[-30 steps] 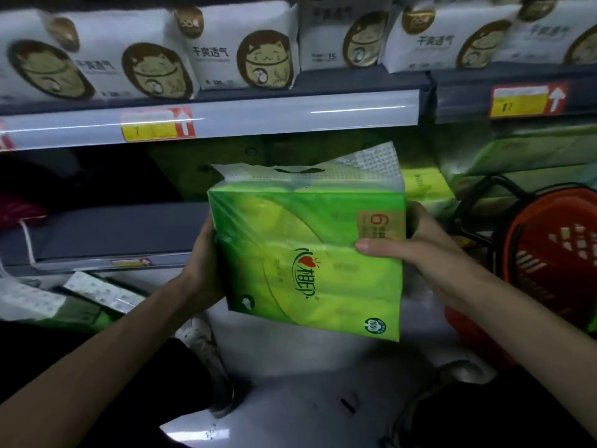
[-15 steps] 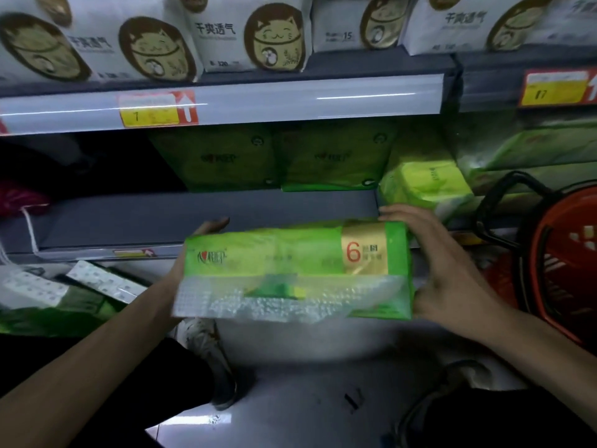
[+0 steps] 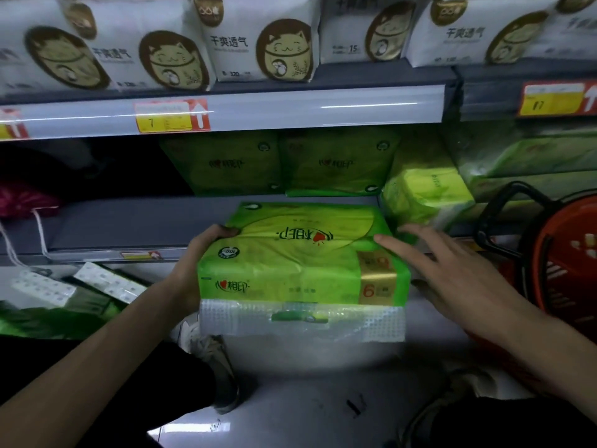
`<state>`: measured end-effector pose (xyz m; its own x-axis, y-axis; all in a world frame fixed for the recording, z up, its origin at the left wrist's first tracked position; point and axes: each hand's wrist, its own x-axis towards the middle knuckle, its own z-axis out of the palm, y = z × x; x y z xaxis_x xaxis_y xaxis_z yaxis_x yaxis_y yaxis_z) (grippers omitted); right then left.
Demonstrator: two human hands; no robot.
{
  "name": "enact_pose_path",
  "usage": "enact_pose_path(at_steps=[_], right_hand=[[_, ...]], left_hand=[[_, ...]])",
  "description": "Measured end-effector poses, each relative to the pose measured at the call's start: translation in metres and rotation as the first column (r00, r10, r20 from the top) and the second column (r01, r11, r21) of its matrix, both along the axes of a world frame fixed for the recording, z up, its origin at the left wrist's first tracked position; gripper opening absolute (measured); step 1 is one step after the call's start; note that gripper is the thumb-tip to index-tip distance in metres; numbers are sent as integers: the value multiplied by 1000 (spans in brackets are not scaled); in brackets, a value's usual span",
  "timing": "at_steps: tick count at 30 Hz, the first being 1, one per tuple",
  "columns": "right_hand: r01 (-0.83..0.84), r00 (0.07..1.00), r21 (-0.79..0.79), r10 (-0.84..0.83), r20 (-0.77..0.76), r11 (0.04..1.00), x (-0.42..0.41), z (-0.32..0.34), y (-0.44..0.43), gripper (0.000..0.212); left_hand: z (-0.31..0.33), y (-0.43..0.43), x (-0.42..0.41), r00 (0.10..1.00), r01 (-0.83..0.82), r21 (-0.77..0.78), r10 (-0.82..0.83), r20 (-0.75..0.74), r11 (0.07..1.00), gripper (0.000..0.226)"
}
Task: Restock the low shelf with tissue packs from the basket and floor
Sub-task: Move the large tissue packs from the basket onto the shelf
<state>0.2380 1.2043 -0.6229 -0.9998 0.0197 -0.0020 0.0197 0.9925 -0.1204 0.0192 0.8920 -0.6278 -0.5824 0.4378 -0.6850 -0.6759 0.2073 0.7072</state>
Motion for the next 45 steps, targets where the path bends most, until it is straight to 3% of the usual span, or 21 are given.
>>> enact_pose_path(at_steps=[4,8,12,15,20,23,25,28,31,35,39,43,45], right_hand=[[27,998,23,-28,56,999,2,-5,-7,119],[47,997,-33,-45,63,998,-4,-9,-21,118],[26,996,-25,-24,88,999,-13,-8,-32,120],[20,992,-10,-19,123,1000,-25,-6,-42,126],[-1,982,-20,5,187,1000,-46,-4,-56,142],[-22,971,-15,25,239,1000,-60,-8,-63,145],[-21,958,-33,30,286,999,-67,-13,-67,145],[-27,954,-81,50,295,996,-73,-16,-68,145],[-87,973,-8,86,212,996,-76,-12,-63,142],[-183,975,-8,183,128,983,-75,-13,-65,120],[-131,988,-23,132,74,991,-75,-26,-71,118],[8,997,-98,-1,76,995,-79,-32,-69,122],[123,990,-123,-113,90,985,-79,-27,-65,120]], left_hand=[[3,8,-9,987,73,-63,-81,-139,995,33],[-5,15,-3,955,65,-132,-100,-281,989,82],[-3,24,5,881,174,-202,-244,-405,964,98],[0,35,9,646,310,-480,-552,-527,821,138],[3,59,28,188,352,-805,-879,-439,477,149],[0,64,31,42,338,-869,-929,-369,361,151],[0,66,31,-11,348,-876,-933,-360,334,151],[3,67,31,-55,378,-856,-914,-402,354,150],[8,68,30,-70,413,-826,-891,-448,383,149],[6,69,31,-117,419,-822,-875,-470,386,148],[-3,66,27,-147,410,-793,-826,-545,450,151],[-2,61,16,-36,394,-706,-758,-651,588,142],[2,58,13,154,384,-563,-652,-742,732,125]])
